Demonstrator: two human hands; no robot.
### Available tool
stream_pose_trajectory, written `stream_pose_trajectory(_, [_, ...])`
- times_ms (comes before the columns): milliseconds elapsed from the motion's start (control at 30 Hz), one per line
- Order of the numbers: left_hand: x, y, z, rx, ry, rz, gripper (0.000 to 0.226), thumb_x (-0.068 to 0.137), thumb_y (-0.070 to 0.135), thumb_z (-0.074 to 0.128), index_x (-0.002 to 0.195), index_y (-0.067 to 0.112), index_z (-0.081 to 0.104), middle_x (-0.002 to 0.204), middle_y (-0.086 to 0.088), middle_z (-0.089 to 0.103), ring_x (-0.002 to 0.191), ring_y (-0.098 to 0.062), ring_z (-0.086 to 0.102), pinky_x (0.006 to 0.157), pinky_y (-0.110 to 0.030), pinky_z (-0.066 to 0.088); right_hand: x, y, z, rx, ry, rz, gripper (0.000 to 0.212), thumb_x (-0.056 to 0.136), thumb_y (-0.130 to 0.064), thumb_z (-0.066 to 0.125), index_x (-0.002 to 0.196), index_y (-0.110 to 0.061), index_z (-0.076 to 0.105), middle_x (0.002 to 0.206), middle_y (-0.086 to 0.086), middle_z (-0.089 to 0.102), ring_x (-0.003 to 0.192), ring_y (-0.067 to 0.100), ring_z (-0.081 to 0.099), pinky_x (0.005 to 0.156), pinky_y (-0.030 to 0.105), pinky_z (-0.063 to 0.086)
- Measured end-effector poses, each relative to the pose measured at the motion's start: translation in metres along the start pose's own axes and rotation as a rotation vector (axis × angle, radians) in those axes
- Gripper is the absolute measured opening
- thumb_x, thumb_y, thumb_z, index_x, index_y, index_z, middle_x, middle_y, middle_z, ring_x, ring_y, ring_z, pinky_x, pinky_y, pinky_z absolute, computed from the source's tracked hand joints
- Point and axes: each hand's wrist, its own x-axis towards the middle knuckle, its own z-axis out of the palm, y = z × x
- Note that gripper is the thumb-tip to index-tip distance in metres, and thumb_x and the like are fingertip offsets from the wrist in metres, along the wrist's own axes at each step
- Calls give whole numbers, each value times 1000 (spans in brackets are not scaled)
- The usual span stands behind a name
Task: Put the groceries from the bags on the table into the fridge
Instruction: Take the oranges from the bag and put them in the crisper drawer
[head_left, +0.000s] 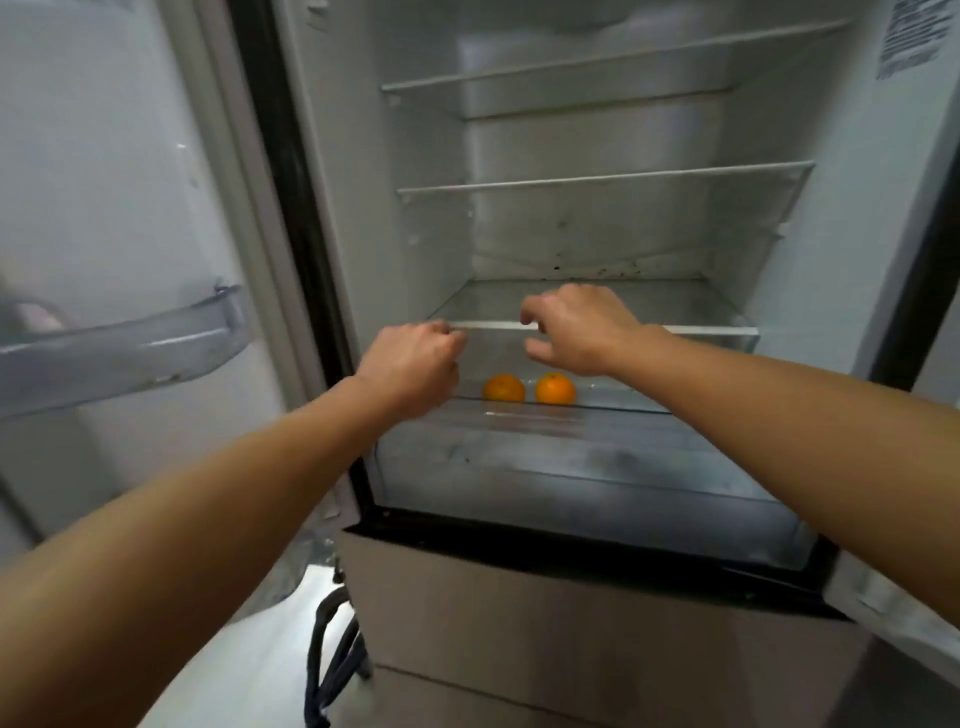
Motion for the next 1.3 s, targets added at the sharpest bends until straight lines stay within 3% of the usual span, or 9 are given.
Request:
stream_pose_trajectory(133, [-79, -4, -32, 12, 92, 24, 9, 82, 18, 60, 86, 10, 59, 83, -12, 60, 68, -37, 63, 46, -33, 35, -28, -51, -12, 111, 103, -99, 34, 91, -42, 51, 119, -25, 57, 119, 0, 63, 106, 28, 59, 79, 36, 44])
stream_pose_trajectory(233, [-146, -6, -44, 40, 32, 69, 21, 64, 11, 76, 70, 10, 57, 66, -9, 57, 52, -32, 58, 36, -30, 39, -51, -93, -12, 161, 98, -219, 32, 91, -42, 50, 117, -23, 57, 118, 2, 61, 104, 30, 60, 78, 37, 43])
stream_pose_trajectory(333, [-218, -8, -46, 44, -46, 38, 22, 61, 10, 77, 68, 12, 57, 61, -6, 55, 48, -29, 55, 35, -28, 38, -75, -143, -2, 158, 87, -338, 31, 92, -42, 48, 115, -22, 56, 116, 3, 61, 101, 31, 61, 75, 37, 44])
stream_pose_trajectory(567, [-406, -33, -60, 42, -323, -288, 12, 74, 14, 69, 74, 12, 57, 70, -5, 59, 59, -28, 59, 41, -31, 42, -125, -298, 17, 233, 18, -614, 27, 91, -33, 48, 112, -19, 58, 111, 3, 62, 96, 31, 62, 71, 35, 43])
stream_pose_trajectory(733, [-548, -60, -100, 103, -522, -541, 18, 96, 26, 39, 101, 16, 53, 102, -1, 56, 93, -23, 57, 62, -31, 36, -167, -443, 6, 284, -13, -789, 35, 94, -36, 47, 123, -18, 54, 118, 5, 58, 106, 30, 59, 74, 37, 43])
stream_pose_trajectory(933, [-728, -99, -164, 141, -644, -755, 17, 94, 28, 42, 98, 17, 54, 96, -1, 57, 84, -20, 57, 62, -31, 45, -224, -621, -26, 382, -31, -1000, 37, 95, -37, 47, 127, -17, 53, 122, 4, 56, 107, 27, 57, 72, 32, 40])
stream_pose_trajectory(1033, [-802, -111, -195, 157, -680, -854, 18, 93, 27, 46, 101, 19, 59, 95, 2, 60, 83, -16, 59, 70, -32, 52, -248, -699, -44, 412, -49, -1102, 38, 95, -39, 46, 128, -19, 51, 123, 3, 55, 106, 26, 58, 75, 35, 45])
stream_pose_trajectory(1133, [-861, -121, -221, 160, -695, -954, 18, 94, 28, 47, 105, 19, 58, 100, 1, 60, 89, -16, 58, 74, -27, 47, -268, -767, -63, 444, -39, -1207, 39, 97, -39, 46, 130, -19, 49, 125, 3, 55, 105, 23, 58, 76, 32, 44])
stream_pose_trajectory(1300, [-950, -142, -245, 236, -779, -1137, 19, 94, 28, 43, 106, 18, 54, 104, -1, 58, 95, -22, 58, 68, -31, 36, -278, -877, -90, 493, -26, -1339, 34, 97, -38, 47, 126, -20, 52, 121, 1, 56, 103, 21, 60, 77, 31, 47])
